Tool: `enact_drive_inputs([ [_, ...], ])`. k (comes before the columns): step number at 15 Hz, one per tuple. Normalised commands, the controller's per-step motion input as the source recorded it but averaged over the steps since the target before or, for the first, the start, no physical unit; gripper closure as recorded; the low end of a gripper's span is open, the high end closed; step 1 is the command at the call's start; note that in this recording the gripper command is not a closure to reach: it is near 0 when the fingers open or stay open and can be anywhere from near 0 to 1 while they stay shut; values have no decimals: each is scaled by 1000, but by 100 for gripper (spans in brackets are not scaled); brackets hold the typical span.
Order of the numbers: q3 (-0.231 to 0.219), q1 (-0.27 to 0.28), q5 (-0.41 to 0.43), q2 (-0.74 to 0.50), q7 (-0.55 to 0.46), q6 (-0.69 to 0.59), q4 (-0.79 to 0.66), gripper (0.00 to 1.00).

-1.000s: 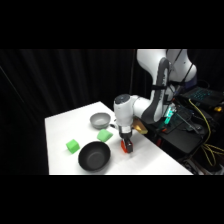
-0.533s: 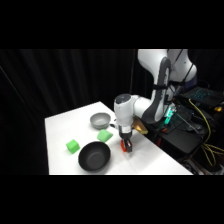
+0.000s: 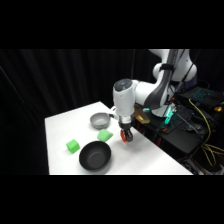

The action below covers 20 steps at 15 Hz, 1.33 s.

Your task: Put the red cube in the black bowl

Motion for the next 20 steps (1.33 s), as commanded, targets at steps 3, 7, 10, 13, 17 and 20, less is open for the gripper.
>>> enact_drive_inputs([
  [3, 191, -206, -155, -385, -52, -654, 195, 100],
  [7, 189, -198, -221, -123, -97, -309, 358, 100],
  [10, 122, -180, -158, 143, -188, -49, 468, 100],
  [13, 74, -176, -13, 263, -290, 137, 420, 100],
  [17, 77, -167, 237, 409, -409, 289, 383, 100],
  [20, 109, -139, 348, 541, -412, 188, 457, 100],
])
